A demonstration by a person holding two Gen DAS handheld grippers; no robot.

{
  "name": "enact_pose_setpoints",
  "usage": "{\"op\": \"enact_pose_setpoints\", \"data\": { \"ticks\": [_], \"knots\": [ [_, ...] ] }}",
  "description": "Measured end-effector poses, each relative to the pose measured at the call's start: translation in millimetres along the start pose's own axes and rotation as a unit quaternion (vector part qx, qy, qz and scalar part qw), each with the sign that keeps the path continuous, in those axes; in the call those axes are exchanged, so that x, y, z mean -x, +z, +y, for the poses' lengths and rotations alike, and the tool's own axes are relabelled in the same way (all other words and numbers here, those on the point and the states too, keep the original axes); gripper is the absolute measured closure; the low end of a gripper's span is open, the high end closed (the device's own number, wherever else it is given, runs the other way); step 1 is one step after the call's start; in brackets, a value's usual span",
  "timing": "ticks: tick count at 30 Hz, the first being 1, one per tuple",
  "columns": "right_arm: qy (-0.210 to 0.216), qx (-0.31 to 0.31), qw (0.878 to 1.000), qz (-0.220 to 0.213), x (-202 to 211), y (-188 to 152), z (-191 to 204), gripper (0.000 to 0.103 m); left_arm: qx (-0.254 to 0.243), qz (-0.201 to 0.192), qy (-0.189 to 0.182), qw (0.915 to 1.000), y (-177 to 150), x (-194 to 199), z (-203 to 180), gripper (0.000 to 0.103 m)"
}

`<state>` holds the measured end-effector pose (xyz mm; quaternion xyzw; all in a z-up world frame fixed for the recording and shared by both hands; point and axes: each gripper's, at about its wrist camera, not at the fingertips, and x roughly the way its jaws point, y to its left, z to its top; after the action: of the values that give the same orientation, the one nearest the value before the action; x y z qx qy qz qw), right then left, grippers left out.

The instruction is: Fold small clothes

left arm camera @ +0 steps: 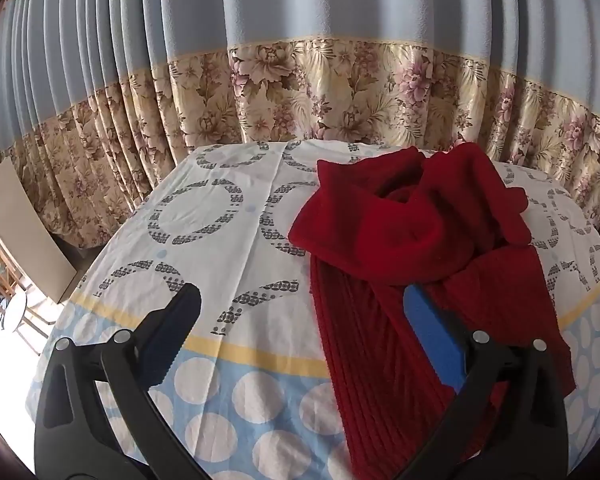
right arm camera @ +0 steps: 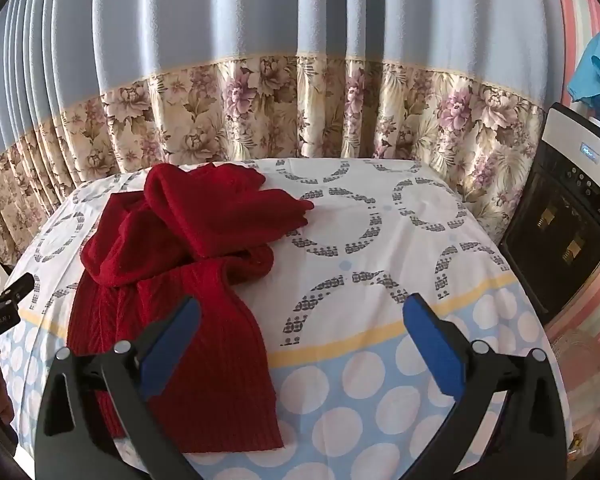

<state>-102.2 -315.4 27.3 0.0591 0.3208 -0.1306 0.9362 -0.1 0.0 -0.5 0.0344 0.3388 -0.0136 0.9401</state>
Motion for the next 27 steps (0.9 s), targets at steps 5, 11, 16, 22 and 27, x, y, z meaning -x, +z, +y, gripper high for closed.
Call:
{"op": "enact_pose_setpoints", "data": {
  "ticks": [5, 11, 16, 22, 27],
  "knots": [
    [-0.001, 0.004, 1.0, 0.001, -3, 1, 3, 0.002, 0.0, -0.004, 0.001, 1.0, -2, -3, -2, 0.003],
    [-0.001, 0.006, 1.0, -0.001, -2, 3, 7, 0.002, -0.001, -0.004, 0.003, 1.0, -1, -5, 0, 0.003],
    [-0.001, 0.011, 1.0, -0.003, -4, 2, 12, 0.002, -0.001, -0.003, 0.007, 1.0, 0, -2, 3, 0.003],
    [0.004, 0.013, 1.0, -0.002, -5, 1, 15, 0.002, -0.002, -0.009, 0.012, 0.9999, 2, -2, 7, 0.003],
    [0.014, 0.006, 1.0, -0.006, -5, 1, 14, 0.002, -0.005, -0.003, 0.012, 0.9999, 1, -3, 7, 0.003]
  ]
}}
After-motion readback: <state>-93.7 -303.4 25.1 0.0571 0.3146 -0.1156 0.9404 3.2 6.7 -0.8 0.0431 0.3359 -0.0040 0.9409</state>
